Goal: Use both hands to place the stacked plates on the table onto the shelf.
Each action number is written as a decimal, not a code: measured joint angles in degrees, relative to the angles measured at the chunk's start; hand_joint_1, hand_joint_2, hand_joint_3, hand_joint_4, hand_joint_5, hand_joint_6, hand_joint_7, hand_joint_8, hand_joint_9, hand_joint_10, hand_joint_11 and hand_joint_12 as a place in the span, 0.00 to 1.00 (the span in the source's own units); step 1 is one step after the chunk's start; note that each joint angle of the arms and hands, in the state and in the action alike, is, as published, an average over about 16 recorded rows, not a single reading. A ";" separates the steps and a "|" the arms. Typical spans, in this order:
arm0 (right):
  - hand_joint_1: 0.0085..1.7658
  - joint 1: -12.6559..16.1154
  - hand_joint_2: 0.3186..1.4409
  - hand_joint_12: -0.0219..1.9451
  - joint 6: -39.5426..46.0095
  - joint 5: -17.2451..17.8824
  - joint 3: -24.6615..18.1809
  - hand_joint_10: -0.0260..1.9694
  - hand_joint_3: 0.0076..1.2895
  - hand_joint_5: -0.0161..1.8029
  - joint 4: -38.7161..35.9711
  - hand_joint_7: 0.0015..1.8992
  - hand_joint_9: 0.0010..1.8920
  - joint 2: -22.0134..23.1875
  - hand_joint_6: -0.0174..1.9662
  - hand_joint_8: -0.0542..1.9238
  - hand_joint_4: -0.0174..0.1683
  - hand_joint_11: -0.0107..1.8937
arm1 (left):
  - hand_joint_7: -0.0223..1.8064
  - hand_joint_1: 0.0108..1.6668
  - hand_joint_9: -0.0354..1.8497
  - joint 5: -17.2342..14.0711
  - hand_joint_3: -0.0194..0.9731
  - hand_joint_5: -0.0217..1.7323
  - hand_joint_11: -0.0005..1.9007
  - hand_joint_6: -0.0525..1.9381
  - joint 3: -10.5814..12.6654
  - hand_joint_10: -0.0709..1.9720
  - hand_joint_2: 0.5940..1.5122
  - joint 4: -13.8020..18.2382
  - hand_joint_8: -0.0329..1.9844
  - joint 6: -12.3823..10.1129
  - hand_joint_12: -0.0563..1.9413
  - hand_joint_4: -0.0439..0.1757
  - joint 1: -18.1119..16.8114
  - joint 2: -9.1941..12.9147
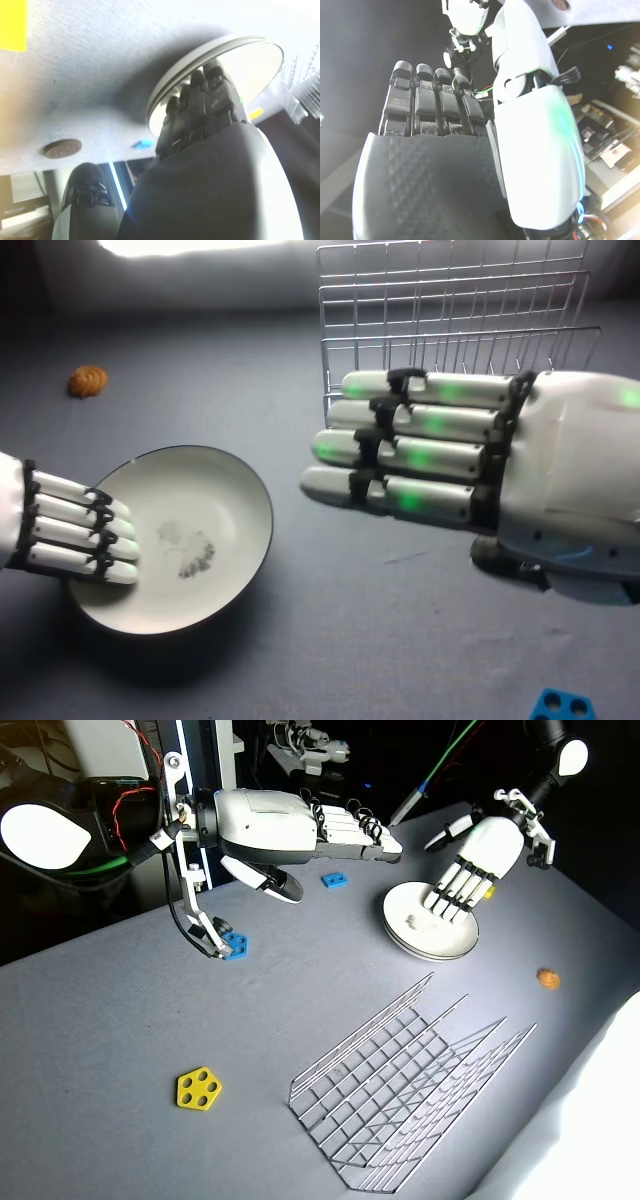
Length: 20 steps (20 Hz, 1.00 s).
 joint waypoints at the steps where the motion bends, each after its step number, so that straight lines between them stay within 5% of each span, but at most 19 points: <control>1: 0.73 0.01 0.67 0.01 -0.53 -0.21 0.30 0.02 0.01 0.02 0.26 0.01 0.01 -0.64 0.01 0.03 0.10 0.01 | 0.02 0.00 0.05 0.26 0.04 0.03 0.01 0.02 -0.48 0.04 0.55 0.01 0.01 -0.12 0.14 0.18 -0.20 0.00; 11: 0.71 0.30 0.67 0.02 -6.86 -3.39 6.50 0.02 0.01 0.02 4.17 0.01 0.01 -10.36 0.01 0.03 0.10 0.01 | 0.02 0.00 0.04 3.11 0.04 0.03 0.01 0.03 -5.54 0.04 0.55 0.62 0.01 -1.89 0.14 0.19 -3.03 0.03; 20: 0.71 1.21 0.66 0.09 -13.41 -4.23 14.74 0.02 0.01 0.02 10.36 0.01 0.01 -20.93 0.01 0.03 0.10 0.01 | 0.03 0.00 0.05 4.52 0.04 0.04 0.01 0.03 -7.65 0.04 0.55 1.06 0.01 -3.23 0.15 0.19 -4.43 0.00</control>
